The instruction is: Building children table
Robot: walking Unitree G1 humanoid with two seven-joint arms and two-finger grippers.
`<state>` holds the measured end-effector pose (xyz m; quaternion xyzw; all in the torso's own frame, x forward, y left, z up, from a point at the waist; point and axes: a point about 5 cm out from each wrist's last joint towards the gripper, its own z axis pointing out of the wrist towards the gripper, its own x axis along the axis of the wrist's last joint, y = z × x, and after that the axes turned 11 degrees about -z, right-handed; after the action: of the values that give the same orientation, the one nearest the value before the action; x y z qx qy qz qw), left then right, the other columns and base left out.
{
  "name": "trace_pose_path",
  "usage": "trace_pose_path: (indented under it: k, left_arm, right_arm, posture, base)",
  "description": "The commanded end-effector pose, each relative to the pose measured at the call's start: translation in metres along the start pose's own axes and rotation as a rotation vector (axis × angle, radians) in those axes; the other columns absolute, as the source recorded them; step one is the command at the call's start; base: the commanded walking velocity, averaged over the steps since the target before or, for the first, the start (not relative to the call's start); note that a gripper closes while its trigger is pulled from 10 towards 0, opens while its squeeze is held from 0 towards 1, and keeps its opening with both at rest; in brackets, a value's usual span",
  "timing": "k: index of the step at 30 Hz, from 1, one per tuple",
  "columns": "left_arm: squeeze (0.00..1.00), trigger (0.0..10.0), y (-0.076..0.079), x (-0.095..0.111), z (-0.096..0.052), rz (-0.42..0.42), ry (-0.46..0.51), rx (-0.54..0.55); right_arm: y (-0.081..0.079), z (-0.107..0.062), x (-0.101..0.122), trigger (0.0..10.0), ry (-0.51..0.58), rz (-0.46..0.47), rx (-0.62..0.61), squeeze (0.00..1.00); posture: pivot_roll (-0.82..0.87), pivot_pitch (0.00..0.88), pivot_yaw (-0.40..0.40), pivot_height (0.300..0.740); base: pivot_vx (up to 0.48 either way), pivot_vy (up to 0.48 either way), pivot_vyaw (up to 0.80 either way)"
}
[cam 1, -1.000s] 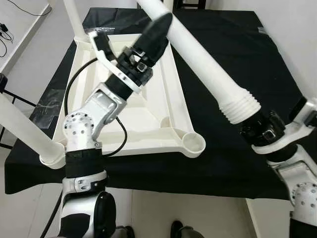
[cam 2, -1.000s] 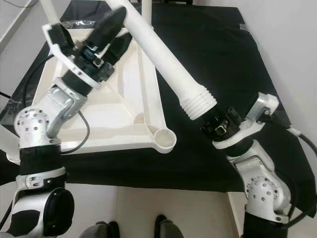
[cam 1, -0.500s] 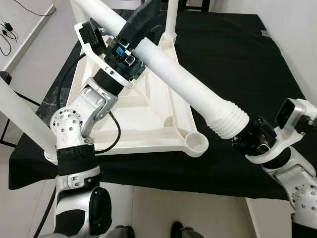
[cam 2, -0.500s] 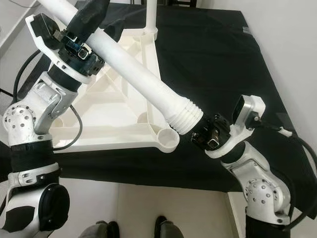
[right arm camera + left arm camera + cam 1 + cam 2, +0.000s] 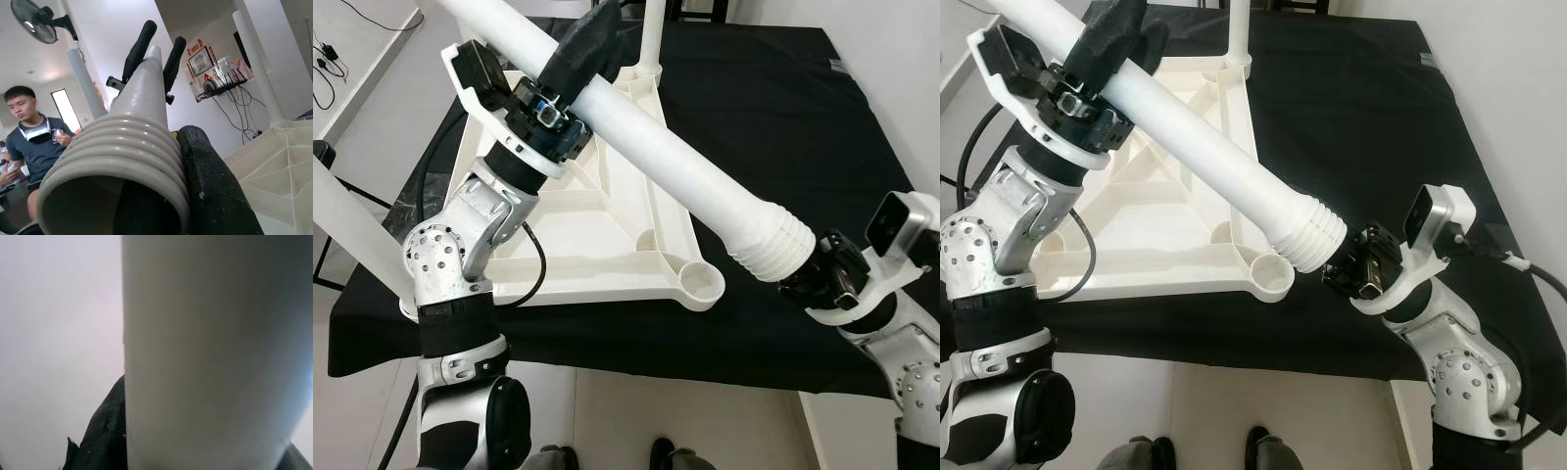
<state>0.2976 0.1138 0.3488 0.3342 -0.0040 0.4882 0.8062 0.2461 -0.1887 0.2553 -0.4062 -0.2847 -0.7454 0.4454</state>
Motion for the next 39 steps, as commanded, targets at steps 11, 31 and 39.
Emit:
trace_pose_path:
  k: [11, 31, 39]
  left_arm:
    - [0.0, 0.0, 0.012, -0.004, 0.004, -0.029, 0.001, -0.067]
    - [0.0, 0.0, 0.032, 0.052, 0.014, 0.069, 0.246, -0.086]
    - [0.0, 0.0, 0.038, 0.07, 0.011, 0.12, 0.283, -0.075]
  right_arm:
    - [0.002, -0.001, -0.007, 0.0, -0.053, 0.0, -0.024, 0.0]
    - [0.023, -0.023, -0.011, 10.0, -0.123, -0.034, -0.229, 1.0]
    - [0.028, -0.035, -0.013, 10.0, -0.203, -0.079, -0.286, 1.0]
  posture:
    - [-0.02, 0.216, -0.051, 0.74]
    - [-0.04, 0.219, -0.056, 0.74]
    - [-0.03, 0.218, -0.055, 0.74]
  base:
    - [0.0, 0.0, 0.0]
    - [0.0, 0.0, 0.0]
    - [0.0, 0.0, 0.0]
